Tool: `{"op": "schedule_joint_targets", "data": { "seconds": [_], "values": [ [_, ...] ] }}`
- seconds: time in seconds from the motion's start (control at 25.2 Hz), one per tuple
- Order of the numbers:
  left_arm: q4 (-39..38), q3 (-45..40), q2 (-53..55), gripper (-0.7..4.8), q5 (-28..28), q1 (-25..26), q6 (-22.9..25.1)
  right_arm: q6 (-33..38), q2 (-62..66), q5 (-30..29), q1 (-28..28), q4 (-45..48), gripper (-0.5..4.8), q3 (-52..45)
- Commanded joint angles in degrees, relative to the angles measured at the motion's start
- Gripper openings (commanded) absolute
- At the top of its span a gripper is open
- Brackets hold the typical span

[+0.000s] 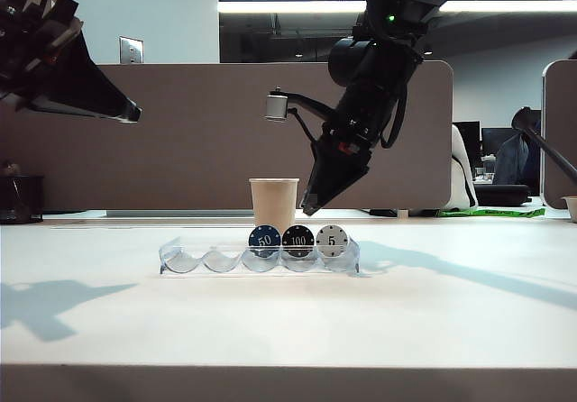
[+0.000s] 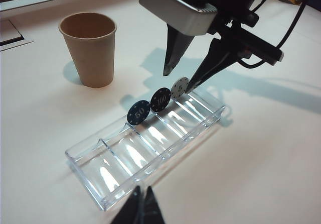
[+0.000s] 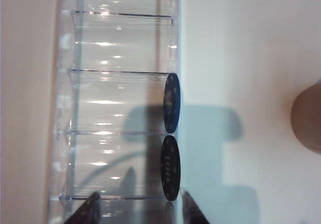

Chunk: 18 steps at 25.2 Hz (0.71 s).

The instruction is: Pick up the chip with the greater value and put it into the paper cup.

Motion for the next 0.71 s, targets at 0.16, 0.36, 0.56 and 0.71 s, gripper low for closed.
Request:
{"op": "schedule_joint_targets", "data": {
  "seconds": [0.16, 0.36, 0.56, 0.71],
  "values": [
    [0.5, 0.2, -0.1, -0.05, 0.3, 0.0, 0.1, -1.7, -0.3, -0.3, 0.1, 3.1, 2.13, 0.2],
    [0.5, 0.2, -0.1, -0.05, 0.3, 0.0, 0.1, -1.6, -0.3, -0.5, 0.1, 5.7, 2.12, 0.2],
    [0.5, 0.1, -0.1, -0.05, 0.3, 0.0, 0.1, -1.6, 0.8, -0.7, 0.2, 5.2, 2.12, 0.2],
    [0.5, 0.1, -0.1, -0.05, 0.3, 0.0, 0.1, -1.3, 1.6, -0.9, 0.2, 5.0, 2.12, 0.2]
  ]
}}
